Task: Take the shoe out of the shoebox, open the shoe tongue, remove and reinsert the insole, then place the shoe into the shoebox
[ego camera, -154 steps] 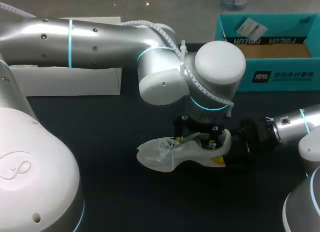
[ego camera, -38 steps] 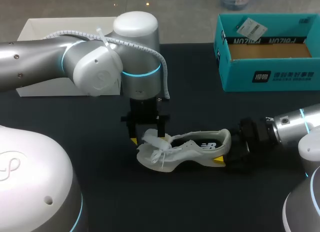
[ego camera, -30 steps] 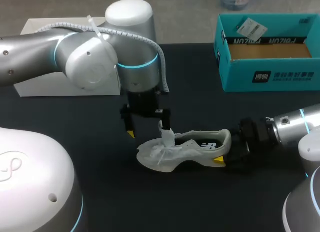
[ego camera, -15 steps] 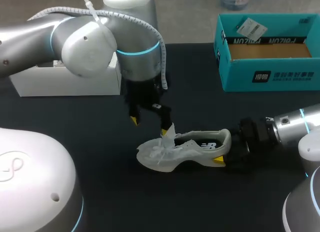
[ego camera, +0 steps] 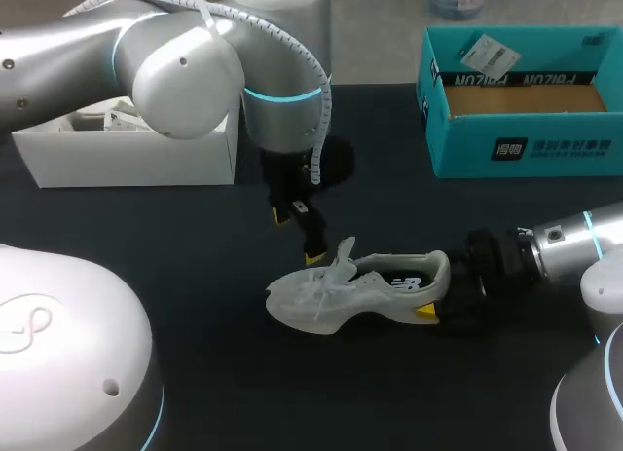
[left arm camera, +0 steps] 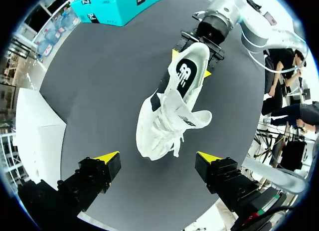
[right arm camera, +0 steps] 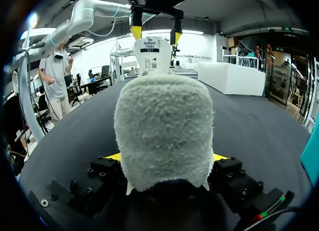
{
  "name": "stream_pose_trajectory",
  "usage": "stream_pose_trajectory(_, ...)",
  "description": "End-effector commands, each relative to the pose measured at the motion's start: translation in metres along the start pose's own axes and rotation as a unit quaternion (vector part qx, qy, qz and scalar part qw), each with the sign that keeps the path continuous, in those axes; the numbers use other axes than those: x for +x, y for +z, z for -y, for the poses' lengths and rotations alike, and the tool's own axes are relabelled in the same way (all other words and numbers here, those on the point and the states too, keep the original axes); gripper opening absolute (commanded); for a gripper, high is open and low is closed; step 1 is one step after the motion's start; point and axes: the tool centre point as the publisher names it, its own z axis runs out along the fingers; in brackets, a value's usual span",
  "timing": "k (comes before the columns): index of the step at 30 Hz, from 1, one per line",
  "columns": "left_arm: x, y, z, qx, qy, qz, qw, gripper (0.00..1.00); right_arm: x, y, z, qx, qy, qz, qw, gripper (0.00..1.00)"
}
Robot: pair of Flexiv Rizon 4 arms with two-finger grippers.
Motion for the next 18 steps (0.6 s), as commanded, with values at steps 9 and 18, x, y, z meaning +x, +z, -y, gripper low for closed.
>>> stream_pose_trajectory(9, 0.009, -0.012, 0.002, 0.033, 0.144, 0.007, 0.989, 0.98, -0.001, 0.002, 0.004, 0.001, 0.0, 0.001, 1.0, 0.0)
stream_pose_trajectory(18, 0.043, -0.022, 0.016, 0.033, 0.166, 0.028, 0.985, 0.0, -0.001, 0.002, 0.004, 0.001, 0.0, 0.001, 1.0, 0.0)
